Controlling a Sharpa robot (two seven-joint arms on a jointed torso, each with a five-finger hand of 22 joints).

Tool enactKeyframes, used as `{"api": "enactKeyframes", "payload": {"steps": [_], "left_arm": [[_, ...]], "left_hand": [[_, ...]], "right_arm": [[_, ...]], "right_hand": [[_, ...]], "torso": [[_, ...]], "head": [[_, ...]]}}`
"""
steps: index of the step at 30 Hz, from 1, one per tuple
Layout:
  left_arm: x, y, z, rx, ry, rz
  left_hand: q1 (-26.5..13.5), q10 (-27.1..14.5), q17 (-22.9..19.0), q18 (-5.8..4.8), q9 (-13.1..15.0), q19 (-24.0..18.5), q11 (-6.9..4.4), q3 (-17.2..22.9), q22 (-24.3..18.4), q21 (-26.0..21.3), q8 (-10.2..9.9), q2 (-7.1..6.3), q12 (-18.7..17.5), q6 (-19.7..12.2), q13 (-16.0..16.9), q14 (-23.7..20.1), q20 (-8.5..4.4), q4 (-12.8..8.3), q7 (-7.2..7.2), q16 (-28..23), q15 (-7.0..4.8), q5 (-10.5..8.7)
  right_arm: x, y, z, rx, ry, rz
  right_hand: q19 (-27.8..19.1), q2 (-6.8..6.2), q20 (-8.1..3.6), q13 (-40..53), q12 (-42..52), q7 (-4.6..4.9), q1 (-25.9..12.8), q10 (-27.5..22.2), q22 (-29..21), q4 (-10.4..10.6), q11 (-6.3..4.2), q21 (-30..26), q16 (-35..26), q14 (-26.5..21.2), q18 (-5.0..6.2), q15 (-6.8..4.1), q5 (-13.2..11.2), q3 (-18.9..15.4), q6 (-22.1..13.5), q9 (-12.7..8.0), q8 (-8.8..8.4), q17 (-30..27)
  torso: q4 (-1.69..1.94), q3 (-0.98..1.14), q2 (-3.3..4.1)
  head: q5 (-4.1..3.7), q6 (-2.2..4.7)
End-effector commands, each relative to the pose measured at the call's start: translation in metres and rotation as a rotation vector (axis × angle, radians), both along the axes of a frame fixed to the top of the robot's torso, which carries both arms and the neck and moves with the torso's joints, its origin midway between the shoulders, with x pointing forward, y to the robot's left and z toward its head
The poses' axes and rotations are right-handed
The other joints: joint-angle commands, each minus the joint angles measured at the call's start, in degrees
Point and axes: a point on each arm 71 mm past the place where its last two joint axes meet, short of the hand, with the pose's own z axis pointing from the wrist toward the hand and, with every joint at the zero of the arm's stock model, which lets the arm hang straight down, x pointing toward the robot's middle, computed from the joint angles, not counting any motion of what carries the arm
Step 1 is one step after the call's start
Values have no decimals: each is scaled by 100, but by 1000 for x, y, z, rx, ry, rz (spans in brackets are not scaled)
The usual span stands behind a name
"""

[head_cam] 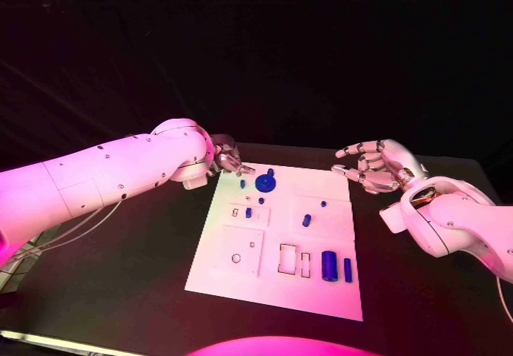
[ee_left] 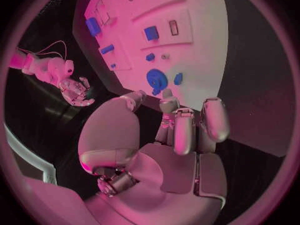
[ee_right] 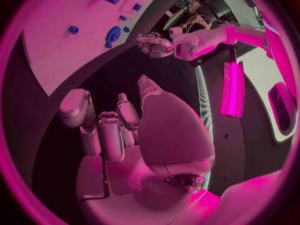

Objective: Assemble the parts on the task board

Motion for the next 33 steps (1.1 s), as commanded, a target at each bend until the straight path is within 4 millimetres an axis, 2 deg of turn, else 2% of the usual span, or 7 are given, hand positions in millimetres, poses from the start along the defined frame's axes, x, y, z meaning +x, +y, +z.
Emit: {"api": "enactKeyframes", "payload": {"steps": [1, 5, 9, 18, 33], "left_arm": [[8, 2, 0, 10, 5, 1], [14, 3, -4, 20, 17, 15], [19, 4, -9, 32, 31, 26], [28, 2, -23, 52, 65, 33], [32, 1, -31, 54, 101, 30]], "left_hand": [[63, -35, 863, 37, -11, -21, 22, -42, -4, -24, -45, -3, -15, -37, 0, 392, 32, 5, 8, -29, 44, 20], [95, -35, 868, 37, -30, -21, 29, -42, -4, -25, -67, 15, -8, -32, 5, 393, 40, 3, 15, -26, 52, 30], [105, -32, 873, 36, -35, -18, 31, -42, 1, -23, -71, 20, -3, -28, 12, 395, 43, 2, 15, -22, 54, 32], [124, -35, 881, 36, -43, -15, 32, -43, 5, -22, -78, 23, -3, -21, 8, 398, 46, 0, 17, -16, 56, 35], [193, -38, 895, 34, -73, -8, 39, -51, 16, -18, -107, 21, 6, -8, 11, 403, 58, -5, 24, -5, 63, 35]], "right_arm": [[0, 2, 0, 3, 4, 15], [0, 3, 0, 4, 5, 17], [0, 3, -1, 4, 5, 16], [0, 4, -1, 4, 5, 19], [1, 5, -1, 4, 5, 20]], "right_hand": [[-45, 3, -7, 2, -27, -9, -72, -28, -3, 27, -18, -34, -37, 393, 93, -42, 16, 4, 12, -6, 13, 757], [-45, 3, -7, 2, -27, -9, -72, -28, -3, 27, -18, -34, -37, 393, 93, -42, 16, 4, 12, -6, 13, 757], [-45, 3, -7, 2, -27, -9, -72, -28, -3, 27, -18, -34, -37, 393, 93, -42, 16, 4, 12, -6, 13, 757], [-43, 7, -7, -1, -28, -9, -75, -29, -3, 24, -18, -37, -36, 393, 93, -42, 17, 6, 12, -8, 13, 759], [-43, 7, -7, -1, -28, -9, -75, -29, -3, 24, -18, -37, -36, 393, 93, -42, 17, 6, 12, -8, 13, 759]], "torso": [[3, 4, 0], [-8, 9, 6], [6, -5, 5], [-11, -6, 7], [6, -2, -4]], "head": [[11, 9], [19, 9], [8, 15], [18, 16], [15, -1]]}}
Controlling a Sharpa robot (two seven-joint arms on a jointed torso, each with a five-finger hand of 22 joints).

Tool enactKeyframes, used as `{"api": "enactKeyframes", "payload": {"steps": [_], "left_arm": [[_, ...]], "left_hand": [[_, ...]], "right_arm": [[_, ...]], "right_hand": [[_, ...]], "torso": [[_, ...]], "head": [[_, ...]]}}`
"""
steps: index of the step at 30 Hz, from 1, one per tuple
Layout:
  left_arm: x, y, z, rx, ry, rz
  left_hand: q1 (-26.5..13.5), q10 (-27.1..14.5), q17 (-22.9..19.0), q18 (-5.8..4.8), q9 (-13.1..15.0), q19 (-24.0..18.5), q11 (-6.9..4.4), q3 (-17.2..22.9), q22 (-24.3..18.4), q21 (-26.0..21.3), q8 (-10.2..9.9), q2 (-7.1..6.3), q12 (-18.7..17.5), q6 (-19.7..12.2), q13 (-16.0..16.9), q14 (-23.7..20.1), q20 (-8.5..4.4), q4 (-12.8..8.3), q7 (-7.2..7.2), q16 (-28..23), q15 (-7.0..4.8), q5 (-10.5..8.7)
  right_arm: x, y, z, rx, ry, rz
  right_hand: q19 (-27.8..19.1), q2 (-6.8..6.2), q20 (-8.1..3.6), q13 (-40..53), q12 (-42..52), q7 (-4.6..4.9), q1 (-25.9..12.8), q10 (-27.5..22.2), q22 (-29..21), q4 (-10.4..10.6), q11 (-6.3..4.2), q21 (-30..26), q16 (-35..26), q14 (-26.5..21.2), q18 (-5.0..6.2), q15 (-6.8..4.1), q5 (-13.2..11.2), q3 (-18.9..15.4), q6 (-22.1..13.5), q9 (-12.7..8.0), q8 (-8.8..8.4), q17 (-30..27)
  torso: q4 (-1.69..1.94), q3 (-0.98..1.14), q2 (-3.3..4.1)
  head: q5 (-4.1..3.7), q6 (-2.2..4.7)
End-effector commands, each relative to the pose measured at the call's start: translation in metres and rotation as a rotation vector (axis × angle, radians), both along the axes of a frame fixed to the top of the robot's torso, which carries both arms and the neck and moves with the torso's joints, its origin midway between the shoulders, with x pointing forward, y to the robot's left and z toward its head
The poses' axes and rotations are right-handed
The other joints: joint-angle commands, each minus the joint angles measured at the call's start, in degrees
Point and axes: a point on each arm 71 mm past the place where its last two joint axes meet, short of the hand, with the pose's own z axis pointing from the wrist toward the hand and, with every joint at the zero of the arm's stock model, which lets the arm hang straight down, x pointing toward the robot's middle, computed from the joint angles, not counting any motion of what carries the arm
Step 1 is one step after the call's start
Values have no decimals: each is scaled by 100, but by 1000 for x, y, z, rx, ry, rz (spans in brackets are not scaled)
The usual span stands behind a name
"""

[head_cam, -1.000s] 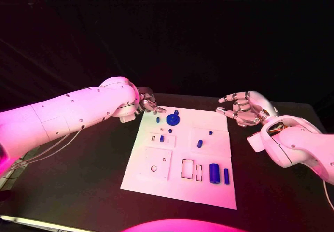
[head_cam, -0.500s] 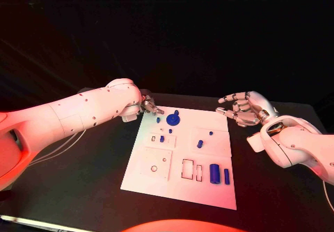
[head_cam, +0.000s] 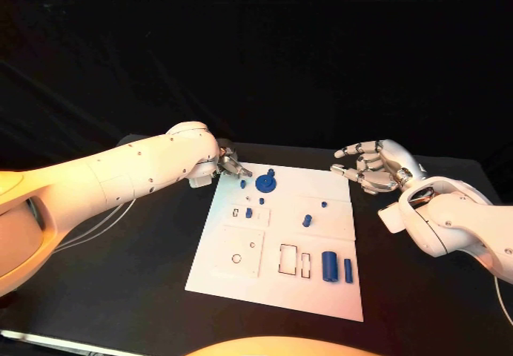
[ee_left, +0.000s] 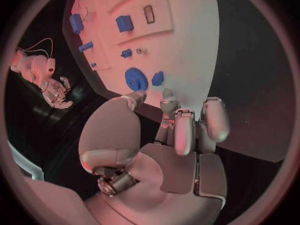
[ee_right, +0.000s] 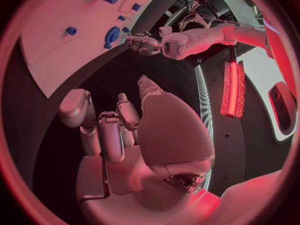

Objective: Assemble the parts on the task board

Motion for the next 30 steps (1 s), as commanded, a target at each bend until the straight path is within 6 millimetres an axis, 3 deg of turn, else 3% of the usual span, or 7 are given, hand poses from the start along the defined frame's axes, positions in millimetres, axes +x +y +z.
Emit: {"api": "enactKeyframes", "payload": {"steps": [1, 20, 30], "left_arm": [[-1, -3, -1, -5, 34, -30], [-1, -5, -6, -6, 52, -39], [-2, -6, -7, -17, 71, -49]], "left_hand": [[63, -18, 896, 34, -10, 12, 20, -45, 1, -19, -25, 13, 6, -8, 1, 382, 38, 2, 24, -6, 44, 35], [261, -21, 903, 33, -76, 15, 30, -37, 14, -16, -86, 46, 32, 45, 12, 383, 58, -2, 34, 2, 56, 38], [744, 10, 928, 29, -90, 37, -27, 129, 57, 0, -48, 184, 85, 205, 39, 393, 48, -17, -34, 24, 13, 22]], "right_arm": [[0, 2, 0, -1, 0, 17], [0, 2, -1, -1, 1, 18], [0, 2, -1, -2, 2, 17]], "right_hand": [[-43, -17, -7, -1, -28, -9, -51, -28, -3, 24, -18, -37, -36, 393, 93, -42, 17, 6, 12, -8, 13, 761], [-38, -9, -8, 6, -20, -10, -52, -21, 0, 22, -19, -37, -35, 395, 92, -43, 19, 11, 12, -10, 14, 765], [-38, -9, -8, 6, -20, -10, -52, -21, 0, 22, -19, -37, -35, 395, 92, -43, 19, 11, 12, -10, 14, 765]], "torso": [[4, 3, 0], [0, 3, -3], [-3, 2, -3]], "head": [[2, -6], [1, -14], [-2, -18]]}}
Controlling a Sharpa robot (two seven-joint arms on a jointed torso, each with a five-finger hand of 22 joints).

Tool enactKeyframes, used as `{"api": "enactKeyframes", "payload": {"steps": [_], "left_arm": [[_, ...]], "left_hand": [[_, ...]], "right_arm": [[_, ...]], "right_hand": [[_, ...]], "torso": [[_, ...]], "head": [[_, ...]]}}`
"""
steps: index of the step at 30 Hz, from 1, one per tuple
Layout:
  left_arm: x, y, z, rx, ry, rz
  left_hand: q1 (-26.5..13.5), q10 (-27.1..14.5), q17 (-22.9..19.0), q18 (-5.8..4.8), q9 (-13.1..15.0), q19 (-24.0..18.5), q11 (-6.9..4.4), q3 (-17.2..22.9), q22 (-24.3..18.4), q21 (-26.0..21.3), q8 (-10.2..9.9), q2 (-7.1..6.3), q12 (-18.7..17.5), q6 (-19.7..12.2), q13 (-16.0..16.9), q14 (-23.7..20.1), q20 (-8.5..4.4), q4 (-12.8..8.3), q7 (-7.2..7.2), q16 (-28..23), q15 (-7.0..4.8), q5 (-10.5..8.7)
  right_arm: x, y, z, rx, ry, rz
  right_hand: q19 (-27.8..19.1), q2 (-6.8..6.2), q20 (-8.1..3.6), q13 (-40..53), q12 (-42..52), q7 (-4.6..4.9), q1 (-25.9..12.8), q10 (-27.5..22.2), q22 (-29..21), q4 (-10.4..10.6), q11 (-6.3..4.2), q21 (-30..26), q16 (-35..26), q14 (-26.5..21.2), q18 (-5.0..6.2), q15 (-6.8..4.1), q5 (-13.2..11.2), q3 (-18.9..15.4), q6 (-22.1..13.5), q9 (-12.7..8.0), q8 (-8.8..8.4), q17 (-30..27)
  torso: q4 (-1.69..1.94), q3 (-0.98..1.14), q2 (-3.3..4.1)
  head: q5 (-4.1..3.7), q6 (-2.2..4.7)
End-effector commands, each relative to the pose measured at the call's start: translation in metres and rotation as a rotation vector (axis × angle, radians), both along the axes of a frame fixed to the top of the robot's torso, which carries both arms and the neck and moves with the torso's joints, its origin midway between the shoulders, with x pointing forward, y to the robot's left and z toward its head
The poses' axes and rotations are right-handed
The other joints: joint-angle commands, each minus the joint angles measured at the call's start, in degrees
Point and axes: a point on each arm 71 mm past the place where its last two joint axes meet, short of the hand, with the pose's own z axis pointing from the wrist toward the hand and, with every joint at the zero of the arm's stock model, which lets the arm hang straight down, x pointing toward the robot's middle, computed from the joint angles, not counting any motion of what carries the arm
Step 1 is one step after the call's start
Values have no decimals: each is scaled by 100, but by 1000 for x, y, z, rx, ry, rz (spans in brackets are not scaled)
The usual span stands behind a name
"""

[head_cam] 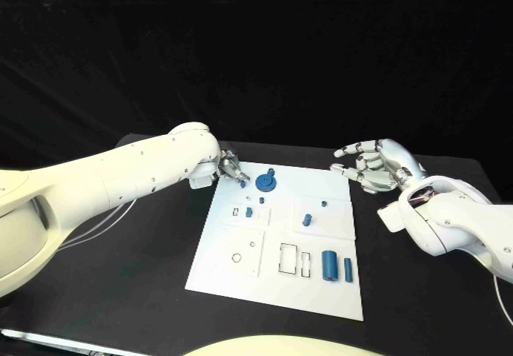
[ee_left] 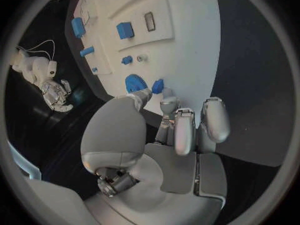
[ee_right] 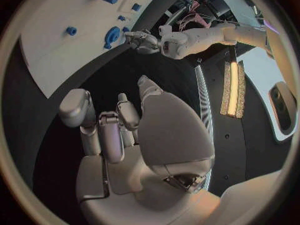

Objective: Assemble the parts on the task board

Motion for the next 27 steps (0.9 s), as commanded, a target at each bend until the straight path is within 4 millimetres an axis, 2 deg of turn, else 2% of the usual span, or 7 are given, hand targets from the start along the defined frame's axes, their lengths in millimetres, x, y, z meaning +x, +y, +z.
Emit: {"api": "enactKeyframes", "payload": {"steps": [1, 12, 16, 20, 21, 22, 27], "left_arm": [[-1, -4, 0, -16, 26, -28], [-2, -4, -1, -16, 33, -33], [-2, -2, 0, -16, 30, -30], [-2, -1, 0, -17, 28, -29], [-2, -1, 0, -18, 27, -28], [-3, 0, 0, -19, 26, -28], [-4, 2, 1, -43, 14, -16]], "left_hand": [[75, 10, 933, 30, 9, 14, -29, 39, 9, 0, 19, 1, 22, 40, 4, 416, 25, -2, -16, 27, -9, 22], [236, 28, 951, 27, 24, 21, -48, 99, 24, 5, 48, 0, 41, 80, 19, 423, 15, -5, -38, 40, -24, 23], [505, 59, 971, 24, 59, 31, -85, 290, 44, 12, 90, 67, 55, 106, 28, 432, -6, -30, -79, 55, -58, 20], [1060, 85, 1001, 18, 168, 48, -120, 1023, 79, 26, 155, 64, 29, 10, 4, 444, -47, -280, -98, 76, -94, 32], [1122, 106, 1010, 16, 248, 51, -104, 1488, 89, 32, 216, -32, 12, -31, -11, 448, -46, -404, -63, 82, -70, 34], [1057, 128, 1015, 14, 311, 58, -87, 1727, 105, 41, 268, -119, 15, -46, -15, 450, -38, -464, -64, 86, -64, 29], [960, 184, 1036, 1, 399, 106, -91, 2054, 176, 77, 343, -206, 52, -45, 20, 459, -36, -601, -60, 101, -69, 34]], "right_arm": [[-1, 1, 0, -1, 0, 16], [0, 1, -1, -2, 1, 15], [0, 1, -1, -2, 1, 15], [0, 2, -1, -1, 1, 16], [0, 2, -1, -1, 1, 16], [0, 2, -1, -2, 1, 16], [0, 1, -1, -2, 0, 13]], "right_hand": [[-38, -9, -8, 5, -20, -10, -53, -21, 0, 22, -19, -18, -35, 395, 92, -43, 18, 11, 12, -10, 14, 761], [-38, -9, -8, 5, -20, -10, -53, -21, 0, 22, -19, -18, -35, 395, 92, -43, 18, 11, 12, -10, 14, 761], [-38, -9, -8, 5, -20, -10, -53, -21, 0, 22, -19, -18, -35, 395, 92, -43, 18, 11, 12, -10, 14, 761], [-38, -9, -8, 5, -20, -10, -53, -21, 0, 22, -19, -18, -35, 395, 92, -43, 18, 11, 12, -10, 14, 761], [-38, -9, -8, 5, -20, -10, -53, -21, 0, 22, -19, -18, -35, 395, 92, -43, 18, 11, 12, -10, 14, 761], [-38, -9, -8, 5, -20, -10, -53, -21, 0, 22, -19, -18, -35, 395, 92, -43, 18, 11, 12, -10, 14, 761], [-38, -9, -8, 5, -20, -10, -53, -21, 0, 22, -19, -18, -35, 395, 92, -43, 18, 11, 12, -10, 14, 761]], "torso": [[0, -1, 1], [3, -1, 4], [4, 0, 2], [0, 0, 0], [-1, -1, 0], [-3, -1, -1], [1, 0, -2]], "head": [[-3, -4], [-8, -18], [-9, -20], [-8, -21], [-6, -21], [-4, -23], [-2, -20]]}}
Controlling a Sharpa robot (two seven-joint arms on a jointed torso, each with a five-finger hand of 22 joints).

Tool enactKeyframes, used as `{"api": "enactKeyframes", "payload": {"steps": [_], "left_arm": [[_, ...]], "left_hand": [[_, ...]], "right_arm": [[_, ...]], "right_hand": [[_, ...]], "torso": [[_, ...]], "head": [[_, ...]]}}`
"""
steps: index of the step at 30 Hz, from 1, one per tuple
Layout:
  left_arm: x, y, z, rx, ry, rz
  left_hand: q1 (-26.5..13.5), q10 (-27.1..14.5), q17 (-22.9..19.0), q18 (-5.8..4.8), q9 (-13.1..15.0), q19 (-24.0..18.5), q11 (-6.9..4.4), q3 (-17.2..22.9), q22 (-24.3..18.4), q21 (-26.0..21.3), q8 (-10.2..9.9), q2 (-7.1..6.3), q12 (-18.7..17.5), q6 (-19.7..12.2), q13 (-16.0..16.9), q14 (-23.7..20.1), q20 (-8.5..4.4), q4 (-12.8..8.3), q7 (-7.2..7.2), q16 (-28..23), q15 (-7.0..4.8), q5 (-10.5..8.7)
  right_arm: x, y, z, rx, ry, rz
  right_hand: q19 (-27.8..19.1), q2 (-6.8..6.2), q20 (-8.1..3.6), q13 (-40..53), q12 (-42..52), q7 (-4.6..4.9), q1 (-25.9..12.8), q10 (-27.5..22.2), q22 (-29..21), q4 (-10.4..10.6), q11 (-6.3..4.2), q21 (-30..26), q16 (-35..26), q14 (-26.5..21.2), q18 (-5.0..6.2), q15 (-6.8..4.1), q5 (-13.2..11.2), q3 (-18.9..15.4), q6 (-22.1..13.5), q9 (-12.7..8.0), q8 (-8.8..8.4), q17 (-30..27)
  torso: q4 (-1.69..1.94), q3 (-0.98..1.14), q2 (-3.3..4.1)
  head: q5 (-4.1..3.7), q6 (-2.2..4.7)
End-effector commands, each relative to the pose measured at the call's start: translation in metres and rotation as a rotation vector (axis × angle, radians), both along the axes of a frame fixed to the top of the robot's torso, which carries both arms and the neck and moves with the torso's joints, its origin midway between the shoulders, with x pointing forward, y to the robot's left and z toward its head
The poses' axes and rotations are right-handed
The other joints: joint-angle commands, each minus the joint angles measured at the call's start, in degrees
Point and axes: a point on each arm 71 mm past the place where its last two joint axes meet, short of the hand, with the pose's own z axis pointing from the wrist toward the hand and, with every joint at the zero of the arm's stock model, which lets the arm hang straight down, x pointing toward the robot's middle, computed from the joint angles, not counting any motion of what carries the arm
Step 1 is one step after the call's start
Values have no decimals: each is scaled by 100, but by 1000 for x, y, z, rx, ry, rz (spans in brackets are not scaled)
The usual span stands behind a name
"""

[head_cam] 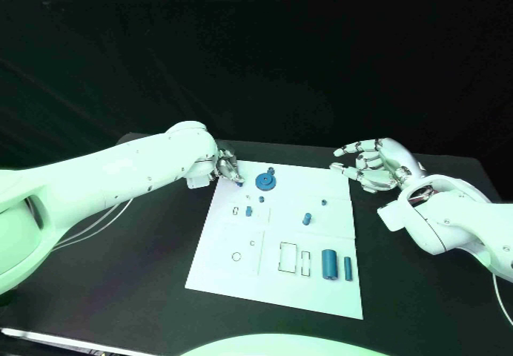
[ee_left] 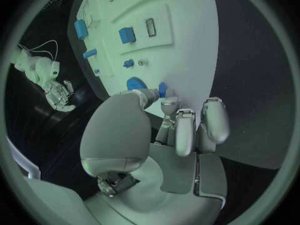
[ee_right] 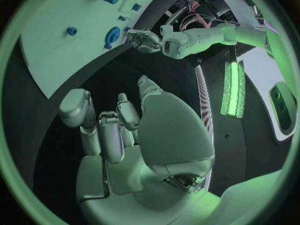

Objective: Assemble the parts on the task board

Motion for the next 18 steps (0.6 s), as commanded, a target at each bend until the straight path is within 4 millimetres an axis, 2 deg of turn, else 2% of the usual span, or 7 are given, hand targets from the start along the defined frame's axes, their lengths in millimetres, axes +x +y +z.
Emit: {"api": "enactKeyframes", "payload": {"steps": [1, 7, 15, 18], "left_arm": [[-2, -1, 2, -38, -6, -2], [-10, 4, 5, -76, -3, 12], [-30, 11, 13, -106, 4, 8], [-37, 12, 15, -114, -2, 3]], "left_hand": [[-56, 57, 1044, -3, 344, 63, -11, 856, 45, 51, 38, -78, 46, -16, 37, 441, 10, -782, -18, 30, -6, 19], [-132, 111, 1061, -13, 377, 100, -15, 965, 94, 76, 69, -104, 88, 4, 83, 449, 6, -820, -23, 42, -11, 21], [-239, 185, 1080, -25, 421, 148, -34, 1086, 155, 108, 116, -129, 154, 26, 160, 459, -3, -863, -43, 54, -25, 25], [-278, 206, 1087, -29, 438, 165, -42, 1158, 176, 119, 135, -151, 170, 35, 179, 462, -11, -901, -50, 59, -33, 27]], "right_arm": [[0, 1, 0, -1, -1, 15], [0, 1, 0, -2, -1, 13], [0, -2, -1, -4, 0, 8], [0, -2, -1, -4, 1, 7]], "right_hand": [[-38, -9, -8, 5, -20, -10, -53, -21, 0, 22, -19, -19, -35, 395, 92, -43, 18, 11, 12, -10, 14, 763], [-38, -9, -8, 5, -20, -10, -53, -21, 0, 22, -19, -19, -35, 395, 92, -43, 18, 11, 12, -10, 14, 763], [-40, 5, -9, 7, -15, -10, -55, -17, -9, 22, -20, -40, -39, 394, 95, -44, 18, 21, 14, -12, 16, 756], [-40, 7, -10, 7, -15, -10, -56, -17, -10, 22, -20, -42, -40, 393, 95, -44, 18, 23, 14, -13, 16, 755]], "torso": [[1, -1, -4], [4, 3, -10], [31, 0, -16], [29, -3, -14]], "head": [[5, 5], [15, 6], [30, 4], [34, -1]]}}
